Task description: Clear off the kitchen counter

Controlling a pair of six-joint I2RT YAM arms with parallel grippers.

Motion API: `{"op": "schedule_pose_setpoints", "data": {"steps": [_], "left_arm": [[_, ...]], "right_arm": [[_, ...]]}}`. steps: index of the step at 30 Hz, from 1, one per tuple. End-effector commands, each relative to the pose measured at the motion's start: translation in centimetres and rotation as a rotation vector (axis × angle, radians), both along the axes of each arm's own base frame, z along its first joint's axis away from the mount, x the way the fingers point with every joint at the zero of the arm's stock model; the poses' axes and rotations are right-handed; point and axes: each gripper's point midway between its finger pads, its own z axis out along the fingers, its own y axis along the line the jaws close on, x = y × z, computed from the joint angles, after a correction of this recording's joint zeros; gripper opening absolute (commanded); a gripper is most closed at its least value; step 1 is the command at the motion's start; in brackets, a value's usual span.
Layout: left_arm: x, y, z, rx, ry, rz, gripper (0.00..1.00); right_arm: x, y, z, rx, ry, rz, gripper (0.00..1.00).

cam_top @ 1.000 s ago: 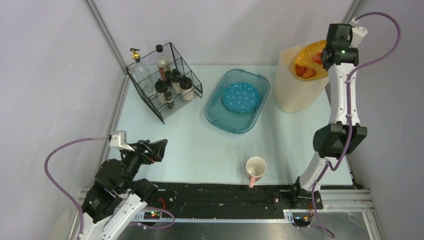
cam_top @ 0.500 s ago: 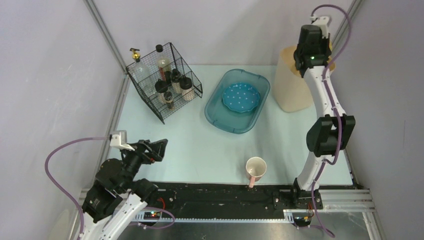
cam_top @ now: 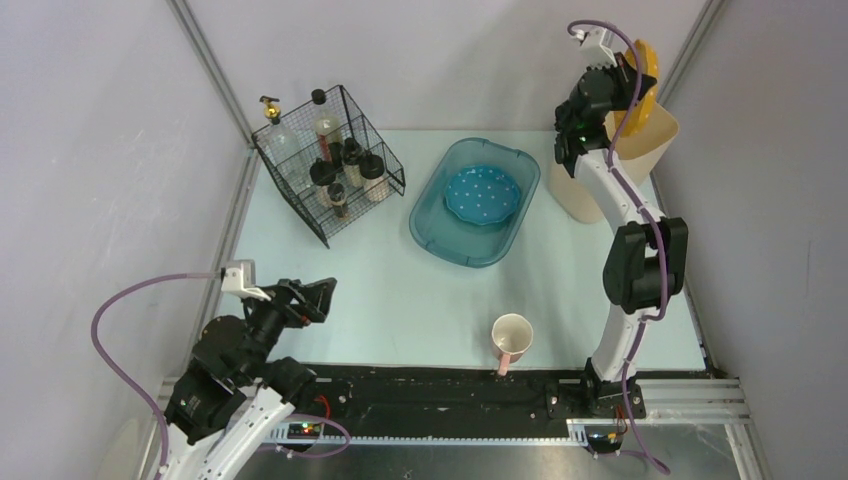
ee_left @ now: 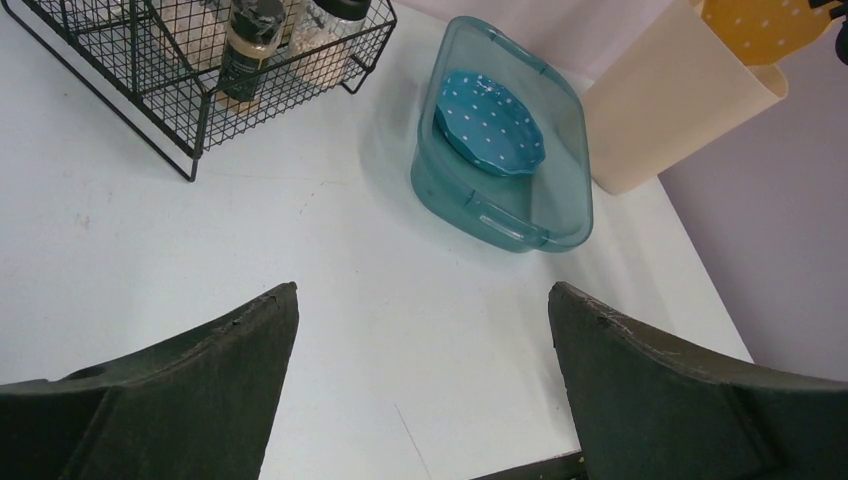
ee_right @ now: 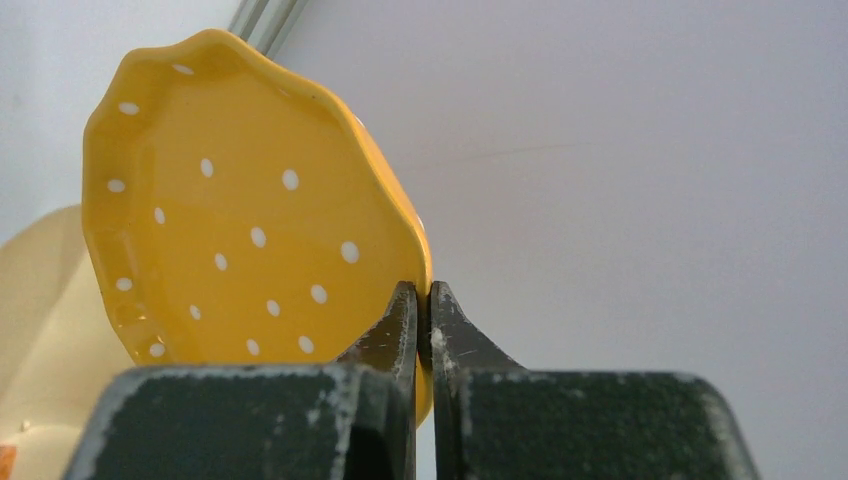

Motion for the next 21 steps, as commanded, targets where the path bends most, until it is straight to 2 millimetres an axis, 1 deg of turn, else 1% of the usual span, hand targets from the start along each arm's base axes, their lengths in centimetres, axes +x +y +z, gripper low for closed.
{"op": "schedule_pose_setpoints", "data": {"steps": [1, 3, 6, 7, 10, 15, 21], "left_arm": [[0.2, -0.3, 0.4, -0.002, -0.01, -0.011, 0.98], [0.2, -0.3, 0.5, -0.001, -0.011, -0.011, 0.98], [0.2, -0.3, 0.5, -0.002, -0.012, -0.011, 0.98], [0.2, -0.3, 0.4, 0.0, -0.011, -0.012, 0.98], [0.2, -0.3, 0.4, 0.001, -0.008, -0.012, 0.98], [0.3, -0.4, 0.2, 0.008, 0.0, -0.013, 0.98], [0.4, -0.5, 0.1, 0.011, 0.007, -0.017, 0.98]], "right_arm": [[-3.6, 0.1, 7.8, -0.02, -0.303, -0.011, 0.0], [-3.9, 0.2, 8.2, -0.019, -0.321, -0.011, 0.0], [-4.8, 0.0, 9.1, 0.011, -0.373, -0.024, 0.0], [-5.1, -0.2, 9.2, 0.028, -0.385, -0.038, 0.0], [-6.4, -0.2, 10.4, 0.084, -0.465, -0.041, 0.0], [-7.5, 1.3, 12.5, 0.138, -0.547, 0.028, 0.0], [-9.2, 4.0, 16.4, 0.188, -0.642, 0.155, 0.0]]}}
